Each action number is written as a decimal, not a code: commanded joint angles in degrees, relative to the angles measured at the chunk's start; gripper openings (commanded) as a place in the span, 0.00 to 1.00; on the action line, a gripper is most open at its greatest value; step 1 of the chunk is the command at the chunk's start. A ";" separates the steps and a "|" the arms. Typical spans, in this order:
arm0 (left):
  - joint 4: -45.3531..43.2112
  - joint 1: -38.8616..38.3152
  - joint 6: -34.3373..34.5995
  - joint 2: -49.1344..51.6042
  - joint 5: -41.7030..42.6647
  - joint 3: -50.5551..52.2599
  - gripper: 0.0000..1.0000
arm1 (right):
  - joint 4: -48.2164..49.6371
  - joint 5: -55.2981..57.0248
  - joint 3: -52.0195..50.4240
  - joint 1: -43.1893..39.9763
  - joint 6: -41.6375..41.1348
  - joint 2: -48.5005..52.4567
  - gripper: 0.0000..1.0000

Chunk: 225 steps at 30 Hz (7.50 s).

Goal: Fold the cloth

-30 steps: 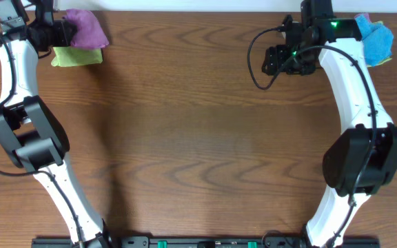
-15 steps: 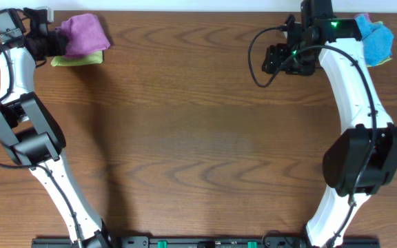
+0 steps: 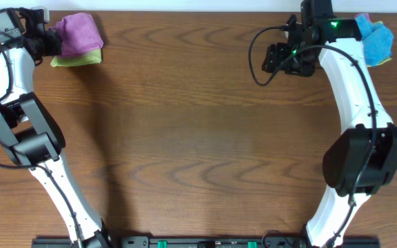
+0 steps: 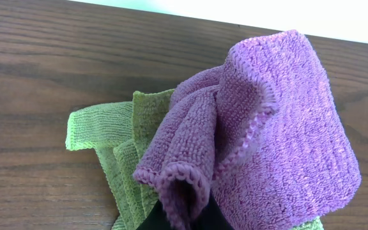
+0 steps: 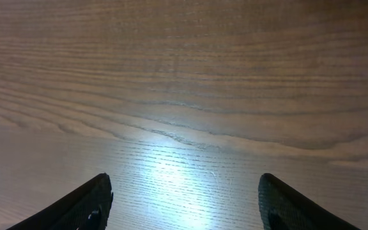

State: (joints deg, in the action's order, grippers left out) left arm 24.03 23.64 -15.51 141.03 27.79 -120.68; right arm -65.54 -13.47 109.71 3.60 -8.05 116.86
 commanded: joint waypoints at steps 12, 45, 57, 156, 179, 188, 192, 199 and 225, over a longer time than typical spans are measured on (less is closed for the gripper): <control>-0.09 0.72 -1.20 1.09 -20.92 -1.40 0.66 | 0.00 -0.07 0.31 -0.20 -0.94 -1.77 0.74; 10.27 -4.85 1.46 -0.02 -14.10 -17.09 0.06 | 0.74 0.17 0.61 0.44 -3.19 -1.81 0.02; 44.54 -6.43 -1.33 -15.21 -7.34 -18.27 0.06 | -16.68 24.00 13.20 2.67 -2.12 -8.79 0.02; -20.90 -21.09 16.85 -138.77 -13.20 117.83 0.95 | -4.55 23.54 -51.87 6.08 -8.63 -85.68 0.99; -20.31 -21.05 16.35 -140.82 -20.70 120.41 0.96 | -4.57 23.54 -51.87 6.08 -8.66 -85.68 0.99; -20.28 -21.05 16.35 -140.82 -20.72 120.41 0.95 | -4.57 23.54 -51.87 6.08 -8.66 -85.68 0.99; -20.28 -21.05 16.35 -140.82 -20.72 120.41 0.96 | -4.55 23.54 -51.87 6.08 -8.66 -85.68 0.99; -20.28 -21.05 16.33 -140.82 -20.70 120.41 0.95 | -4.55 23.54 -51.87 6.08 -8.66 -85.68 0.99; -20.28 -21.05 16.33 -140.82 -20.72 120.41 0.95 | 27.85 24.98 -90.01 -2.12 5.33 -108.87 0.99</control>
State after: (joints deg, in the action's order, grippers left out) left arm 2.79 2.83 1.48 0.75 7.66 -2.26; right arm -39.20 13.10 22.39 2.44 -3.86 9.45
